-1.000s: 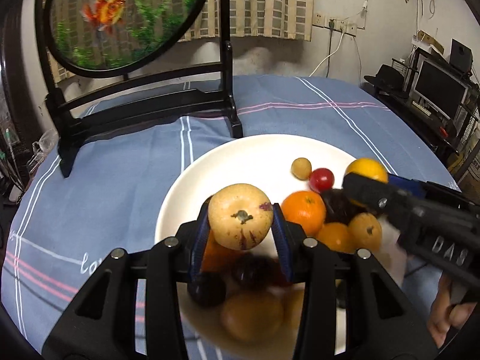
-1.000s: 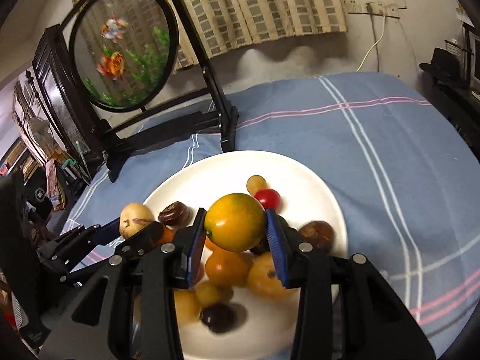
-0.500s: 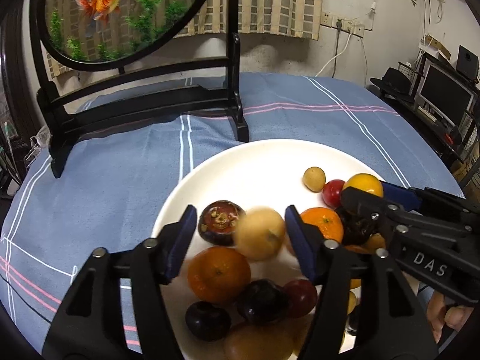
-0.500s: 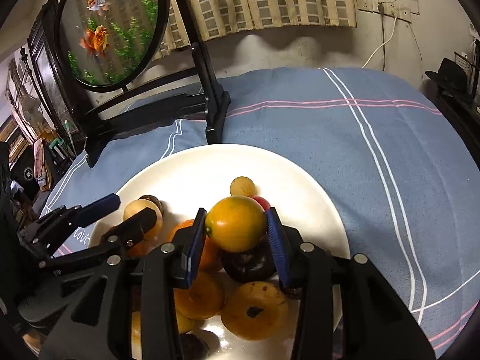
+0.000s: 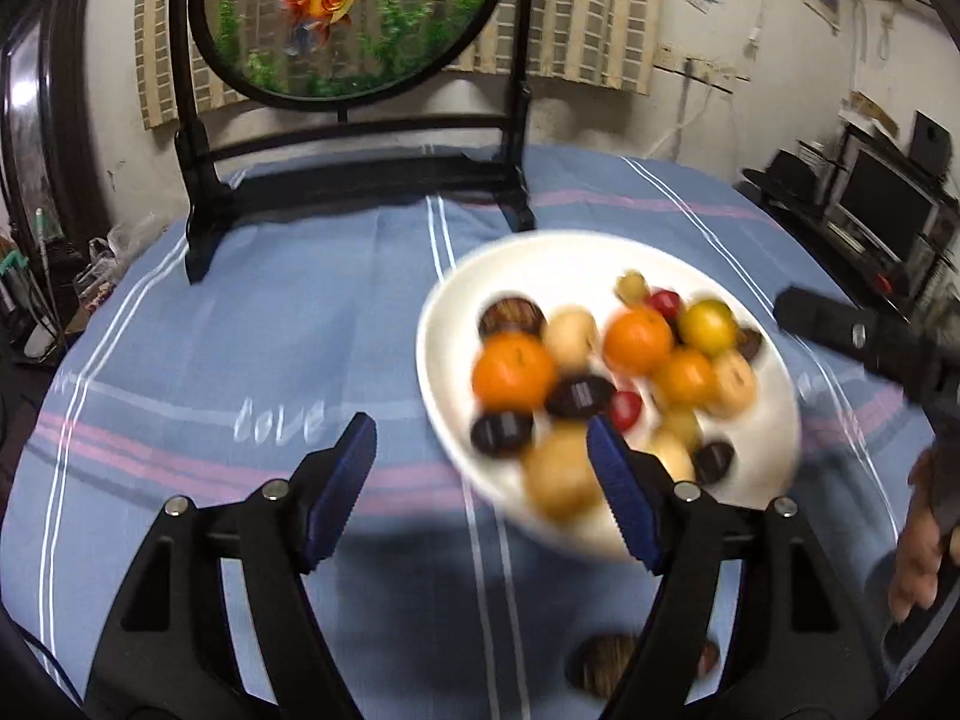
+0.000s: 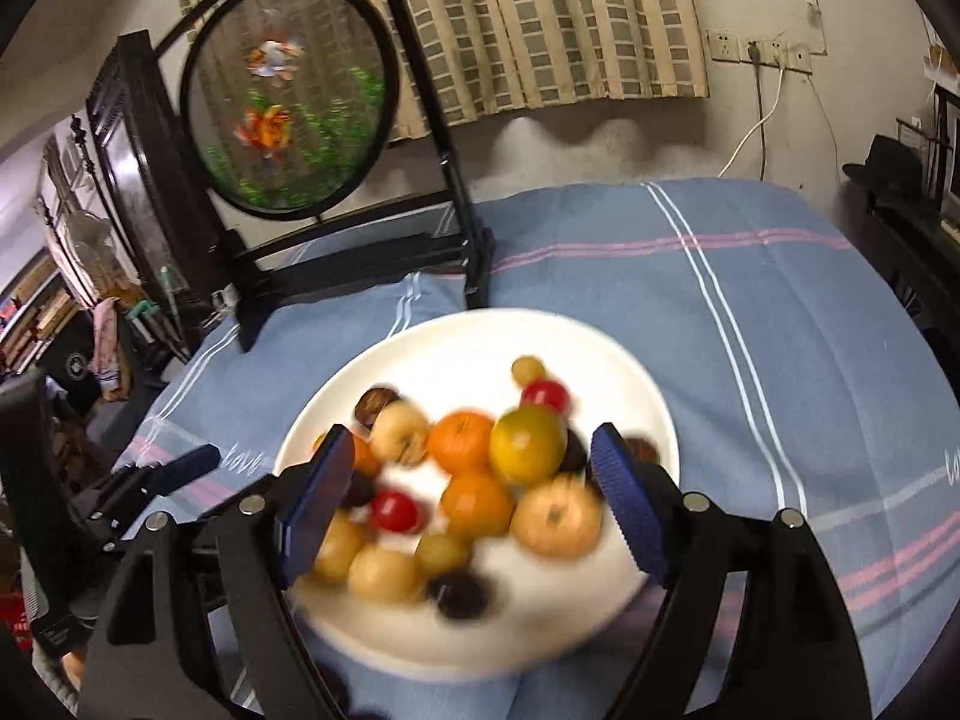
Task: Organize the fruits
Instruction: 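Grasp a dark mangosteen with the left tool while the right tool grasps a dark plum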
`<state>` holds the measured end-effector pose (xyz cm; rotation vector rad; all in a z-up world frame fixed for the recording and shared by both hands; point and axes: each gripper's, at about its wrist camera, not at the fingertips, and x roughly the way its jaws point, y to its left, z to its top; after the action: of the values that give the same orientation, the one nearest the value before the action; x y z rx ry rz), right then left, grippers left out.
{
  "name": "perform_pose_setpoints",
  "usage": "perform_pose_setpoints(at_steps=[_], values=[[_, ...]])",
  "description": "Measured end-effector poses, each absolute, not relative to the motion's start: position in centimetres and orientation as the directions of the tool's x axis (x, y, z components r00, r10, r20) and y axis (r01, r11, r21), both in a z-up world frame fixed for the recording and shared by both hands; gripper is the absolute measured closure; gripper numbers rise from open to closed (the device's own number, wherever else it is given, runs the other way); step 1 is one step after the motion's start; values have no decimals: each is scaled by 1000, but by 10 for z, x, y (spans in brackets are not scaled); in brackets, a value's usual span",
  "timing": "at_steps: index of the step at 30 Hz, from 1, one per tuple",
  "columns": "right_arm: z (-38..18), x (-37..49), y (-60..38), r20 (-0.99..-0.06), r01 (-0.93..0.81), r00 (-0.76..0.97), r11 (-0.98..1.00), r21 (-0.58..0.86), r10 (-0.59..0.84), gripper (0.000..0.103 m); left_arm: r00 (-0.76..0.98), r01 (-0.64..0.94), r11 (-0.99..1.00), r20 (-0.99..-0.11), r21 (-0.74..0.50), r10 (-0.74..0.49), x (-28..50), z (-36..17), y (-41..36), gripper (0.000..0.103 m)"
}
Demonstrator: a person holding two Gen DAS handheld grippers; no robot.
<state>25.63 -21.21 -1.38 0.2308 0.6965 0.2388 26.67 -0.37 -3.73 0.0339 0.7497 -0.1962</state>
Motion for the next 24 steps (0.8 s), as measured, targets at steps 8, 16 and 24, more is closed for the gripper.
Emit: perform_pose_setpoints(at_steps=[8, 16, 24], values=[[-31, 181, -233, -560, -111, 750, 902, 417, 352, 21, 684, 257, 966, -713, 37, -155, 198, -68, -11, 28], [-39, 159, -243, -555, -92, 745, 881, 464, 370, 21, 675, 322, 944, -716, 73, -175, 176, -76, -22, 26], [-35, 156, -243, -540, -114, 748, 877, 467, 386, 21, 664, 365, 924, -728, 119, -169, 180, -89, -39, 22]])
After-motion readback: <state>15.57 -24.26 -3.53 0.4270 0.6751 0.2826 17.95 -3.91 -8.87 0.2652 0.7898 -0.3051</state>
